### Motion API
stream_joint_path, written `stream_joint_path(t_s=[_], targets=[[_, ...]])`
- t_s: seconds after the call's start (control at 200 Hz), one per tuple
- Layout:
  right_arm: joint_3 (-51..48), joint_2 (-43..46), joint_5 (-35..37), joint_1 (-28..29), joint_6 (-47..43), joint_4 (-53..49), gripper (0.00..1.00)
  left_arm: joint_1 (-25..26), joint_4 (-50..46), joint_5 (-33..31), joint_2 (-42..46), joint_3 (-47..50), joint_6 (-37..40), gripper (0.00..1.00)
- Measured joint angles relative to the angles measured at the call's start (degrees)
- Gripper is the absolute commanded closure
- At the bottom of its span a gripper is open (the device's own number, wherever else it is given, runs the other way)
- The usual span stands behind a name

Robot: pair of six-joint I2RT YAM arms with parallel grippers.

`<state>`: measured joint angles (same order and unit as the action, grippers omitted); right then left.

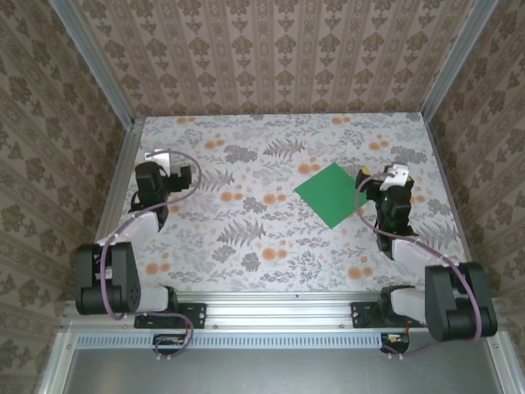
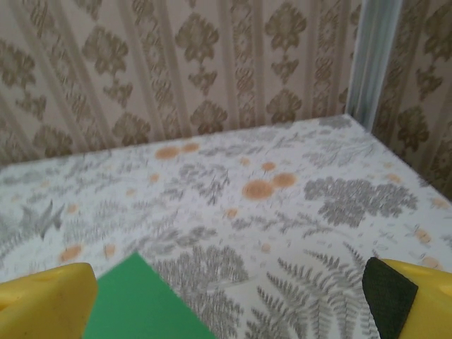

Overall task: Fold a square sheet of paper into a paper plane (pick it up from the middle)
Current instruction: Move the square sheet of paper to the center of the table.

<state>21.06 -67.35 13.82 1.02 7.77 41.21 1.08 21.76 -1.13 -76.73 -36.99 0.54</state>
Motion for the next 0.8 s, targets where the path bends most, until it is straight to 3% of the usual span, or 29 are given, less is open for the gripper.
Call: stream_joint_path(t_s=[0.21, 0.365, 0.545, 0.8], targets=[[13.5, 4.9, 2.4, 0.0, 10.5, -27.7, 0.00, 0.0, -12.3, 0.4, 5.9, -3.6, -7.8, 0.00], [21.7, 2.9, -4.2, 0.1, 17.2, -42.5, 0.00, 0.0, -19.3, 2.8, 11.2, -5.5, -13.4, 0.00], [32.6, -8.7, -12.1, 4.2, 23.2, -55.5, 0.00, 0.6, -24.9, 6.0, 16.4, -5.8, -14.8, 0.00], [46.9, -29.2, -15.6, 12.8, 28.7, -65.6, 0.00, 1.1, -27.8, 6.2, 21.3, -5.8, -16.0, 0.00]])
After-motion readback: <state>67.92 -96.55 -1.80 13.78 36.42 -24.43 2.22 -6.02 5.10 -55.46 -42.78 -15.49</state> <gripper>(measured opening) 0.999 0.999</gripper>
